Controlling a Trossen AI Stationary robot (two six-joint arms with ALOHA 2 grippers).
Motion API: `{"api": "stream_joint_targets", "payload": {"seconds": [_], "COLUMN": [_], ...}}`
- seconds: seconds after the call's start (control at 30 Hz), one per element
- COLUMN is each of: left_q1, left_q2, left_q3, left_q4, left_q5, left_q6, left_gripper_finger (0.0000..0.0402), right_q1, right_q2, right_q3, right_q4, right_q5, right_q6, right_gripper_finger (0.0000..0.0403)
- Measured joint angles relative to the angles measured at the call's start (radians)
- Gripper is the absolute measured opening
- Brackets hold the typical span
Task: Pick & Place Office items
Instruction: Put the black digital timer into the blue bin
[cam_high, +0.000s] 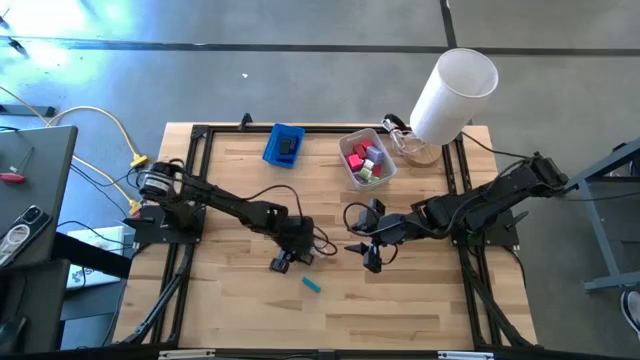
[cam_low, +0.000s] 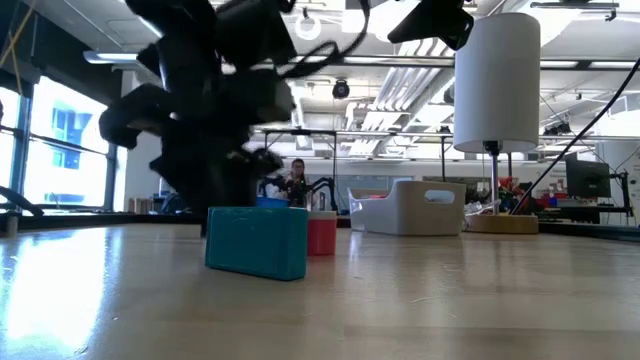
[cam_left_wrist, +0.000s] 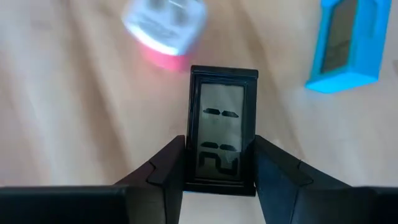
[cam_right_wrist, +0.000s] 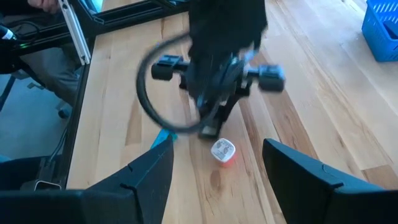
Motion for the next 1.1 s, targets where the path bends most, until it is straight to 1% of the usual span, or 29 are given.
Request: {"api": "stream_joint_targets", "payload": {"seconds": [0.07,0.13,0.2,0.33,0.43,0.53,0.7,0.8,0.9,1.1], "left_q1": [-0.004,-0.012,-0.014,-0.004,0.029,0.08,0.188,0.261,0.365,0.572], "left_q2": [-0.047,-0.093,-0.137,-0.251,-0.337,-0.413,-0.476,-0.477,-0.474,-0.459], "left_q3": [0.0,0.003,0.003,0.006,0.007,0.008,0.008,0.013,0.02,0.021], "left_q4": [-0.035,-0.074,-0.12,-0.163,-0.197,-0.205,-0.209,-0.209,-0.197,-0.183], "left_q5": [-0.07,-0.171,-0.25,-0.358,-0.418,-0.458,-0.464,-0.506,-0.543,-0.531], "left_q6": [-0.005,-0.043,-0.084,-0.178,-0.224,-0.251,-0.255,-0.268,-0.317,-0.371], "left_gripper_finger": [0.0142,0.0142,0.0142,0.0142,0.0142,0.0142,0.0142,0.0142,0.0142,0.0142], "right_q1": [0.0,0.0,0.0,0.0,0.0,0.0,0.0,0.0,0.0,0.0], "right_q2": [0.0,0.0,0.0,0.0,0.0,0.0,0.0,0.0,0.0,0.0], "right_q3": [0.0,0.0,0.0,0.0,0.0,0.0,0.0,0.0,0.0,0.0], "right_q4": [0.0,0.0,-0.001,-0.004,-0.005,-0.006,-0.006,-0.006,-0.004,-0.004], "right_q5": [0.0,0.0,0.0,0.0,0.0,0.0,0.0,0.0,0.0,0.0], "right_q6": [-0.002,-0.013,-0.02,-0.024,-0.027,-0.027,-0.027,-0.027,-0.027,-0.027], "right_gripper_finger": [0.0235,0.0235,0.0235,0.0235,0.0235,0.0235,0.0235,0.0235,0.0235,0.0235]}}
